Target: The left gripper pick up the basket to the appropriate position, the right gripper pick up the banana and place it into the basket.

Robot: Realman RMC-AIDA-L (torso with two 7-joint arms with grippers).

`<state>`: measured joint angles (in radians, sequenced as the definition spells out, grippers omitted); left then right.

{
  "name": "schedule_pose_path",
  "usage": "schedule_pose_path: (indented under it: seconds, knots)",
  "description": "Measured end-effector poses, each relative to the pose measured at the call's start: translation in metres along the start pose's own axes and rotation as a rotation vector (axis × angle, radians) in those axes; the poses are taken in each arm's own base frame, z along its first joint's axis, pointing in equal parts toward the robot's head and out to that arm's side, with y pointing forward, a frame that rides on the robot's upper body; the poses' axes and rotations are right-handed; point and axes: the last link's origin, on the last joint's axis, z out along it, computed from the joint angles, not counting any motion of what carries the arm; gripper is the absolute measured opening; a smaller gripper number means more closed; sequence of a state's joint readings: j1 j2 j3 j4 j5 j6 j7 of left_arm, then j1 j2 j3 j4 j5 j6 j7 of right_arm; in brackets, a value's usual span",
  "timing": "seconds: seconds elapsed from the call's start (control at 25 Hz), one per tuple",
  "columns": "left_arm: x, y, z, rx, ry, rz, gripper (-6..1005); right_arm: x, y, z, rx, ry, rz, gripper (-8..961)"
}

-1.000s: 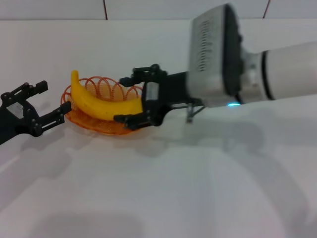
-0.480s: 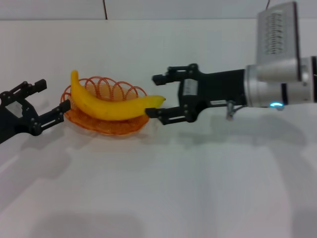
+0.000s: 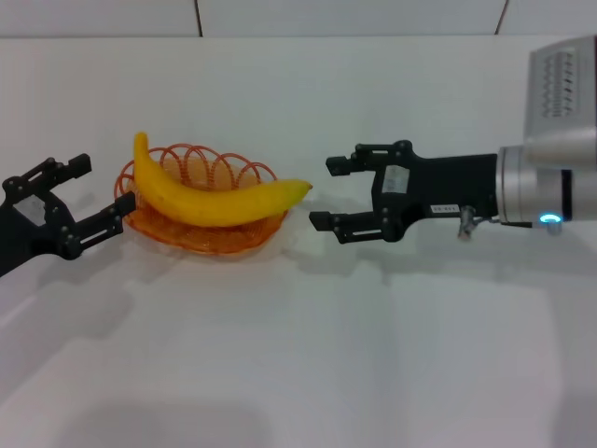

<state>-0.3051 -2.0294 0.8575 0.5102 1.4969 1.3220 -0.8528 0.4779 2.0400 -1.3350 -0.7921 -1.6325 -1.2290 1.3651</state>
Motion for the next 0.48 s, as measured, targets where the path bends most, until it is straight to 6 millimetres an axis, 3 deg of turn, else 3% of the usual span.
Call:
schedule_pose_path:
  seconds: [0.48]
  knots:
    - [-0.011,0.008,-0.001,-0.014,-0.028,-0.046,800,0.012,-0.003,-0.010,0.019,-0.053,0.044,788]
